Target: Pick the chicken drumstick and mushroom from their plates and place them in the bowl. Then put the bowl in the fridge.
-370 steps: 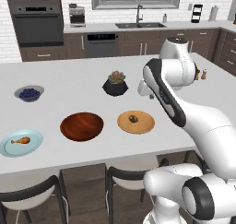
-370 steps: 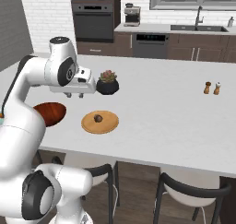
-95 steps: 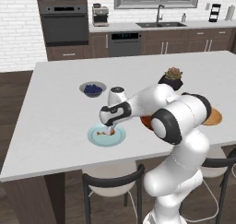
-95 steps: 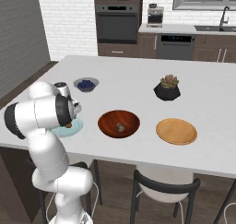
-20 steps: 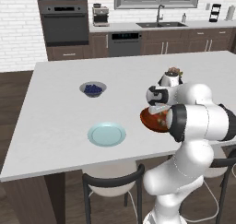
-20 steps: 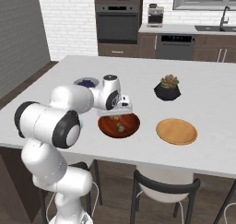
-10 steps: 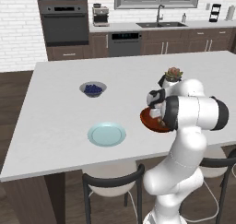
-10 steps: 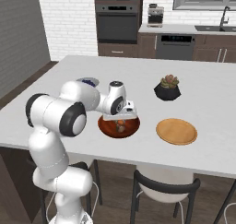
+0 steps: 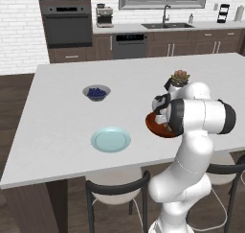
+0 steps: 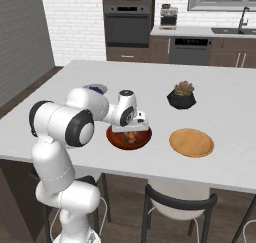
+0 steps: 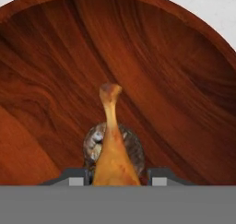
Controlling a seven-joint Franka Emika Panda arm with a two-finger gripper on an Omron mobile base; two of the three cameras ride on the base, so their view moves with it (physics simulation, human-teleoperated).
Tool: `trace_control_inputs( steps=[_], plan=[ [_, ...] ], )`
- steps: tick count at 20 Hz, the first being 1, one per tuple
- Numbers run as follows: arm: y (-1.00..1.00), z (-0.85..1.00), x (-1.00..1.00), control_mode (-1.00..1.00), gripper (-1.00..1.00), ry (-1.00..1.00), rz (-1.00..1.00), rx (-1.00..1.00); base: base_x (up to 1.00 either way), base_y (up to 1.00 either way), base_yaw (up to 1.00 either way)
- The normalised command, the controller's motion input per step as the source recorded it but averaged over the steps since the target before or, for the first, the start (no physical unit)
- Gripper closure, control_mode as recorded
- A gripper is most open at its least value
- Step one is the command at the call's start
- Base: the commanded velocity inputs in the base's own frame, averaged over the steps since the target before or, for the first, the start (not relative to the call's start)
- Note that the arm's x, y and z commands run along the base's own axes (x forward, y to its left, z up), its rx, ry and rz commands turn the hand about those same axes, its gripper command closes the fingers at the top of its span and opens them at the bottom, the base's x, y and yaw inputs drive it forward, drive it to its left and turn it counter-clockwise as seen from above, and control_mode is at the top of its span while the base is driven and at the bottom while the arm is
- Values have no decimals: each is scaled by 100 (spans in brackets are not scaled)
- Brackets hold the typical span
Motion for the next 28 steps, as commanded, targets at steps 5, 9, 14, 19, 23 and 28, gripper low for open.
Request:
trace_control_inputs(
  steps=[5,9,14,19,23,28],
  plan=[
    [0,0,0,-100,-100,0,0,0,0,0,0],
    [2,22,-32,-100,-100,-2,-1,0,0,0,0],
    [30,44,-57,-100,-100,-12,0,-2,0,0,0],
    [62,13,-11,-100,-100,-8,0,-3,0,0,0],
    [57,0,0,-100,-100,-6,0,-1,0,0,0],
    [34,12,0,-100,-100,-4,-2,0,0,0,0]
  ],
)
